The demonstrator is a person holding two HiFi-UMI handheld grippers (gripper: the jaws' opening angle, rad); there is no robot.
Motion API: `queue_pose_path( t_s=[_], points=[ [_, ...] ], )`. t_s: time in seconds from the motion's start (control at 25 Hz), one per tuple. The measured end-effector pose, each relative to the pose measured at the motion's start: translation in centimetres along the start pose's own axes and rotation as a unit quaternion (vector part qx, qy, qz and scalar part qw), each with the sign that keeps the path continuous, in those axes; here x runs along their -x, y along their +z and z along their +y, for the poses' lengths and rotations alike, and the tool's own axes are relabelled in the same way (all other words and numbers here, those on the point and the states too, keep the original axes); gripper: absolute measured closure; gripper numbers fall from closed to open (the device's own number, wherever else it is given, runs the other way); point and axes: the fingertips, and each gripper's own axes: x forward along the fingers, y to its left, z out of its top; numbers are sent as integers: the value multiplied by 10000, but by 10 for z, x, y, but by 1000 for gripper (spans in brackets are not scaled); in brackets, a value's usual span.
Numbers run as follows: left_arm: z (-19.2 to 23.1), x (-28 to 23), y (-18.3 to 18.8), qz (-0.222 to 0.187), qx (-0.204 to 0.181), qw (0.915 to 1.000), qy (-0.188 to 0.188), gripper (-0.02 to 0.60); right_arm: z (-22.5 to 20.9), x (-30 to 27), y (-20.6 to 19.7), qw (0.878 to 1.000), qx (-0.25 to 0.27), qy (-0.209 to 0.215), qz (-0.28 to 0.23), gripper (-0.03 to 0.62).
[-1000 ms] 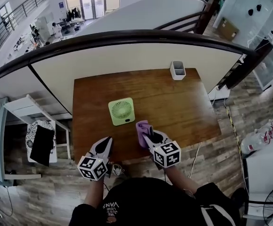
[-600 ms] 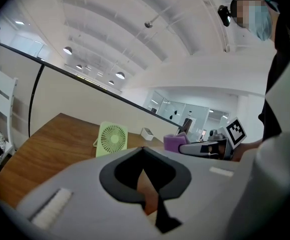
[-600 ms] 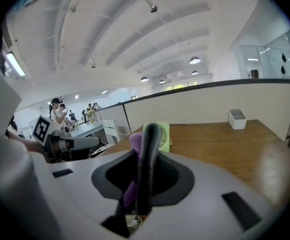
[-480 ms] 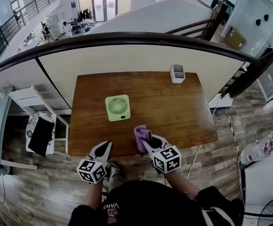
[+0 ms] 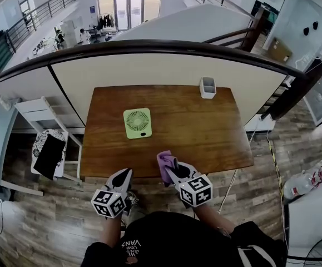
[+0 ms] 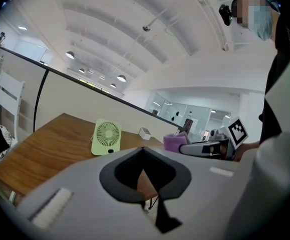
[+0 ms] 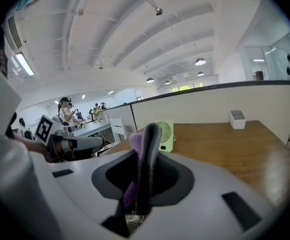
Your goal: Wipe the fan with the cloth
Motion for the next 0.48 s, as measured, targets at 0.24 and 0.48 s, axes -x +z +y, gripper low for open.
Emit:
queue_pose_path(
  t_s=[0.24,0.48],
  points=[
    [-10,13,-6,-24,-87,9999,92,569,11,12,-10,10000,26,54,19,510],
    [-15,21,-14,25,-95,9998,166,569,21,17,-15,9998,168,73,33,510]
  ],
)
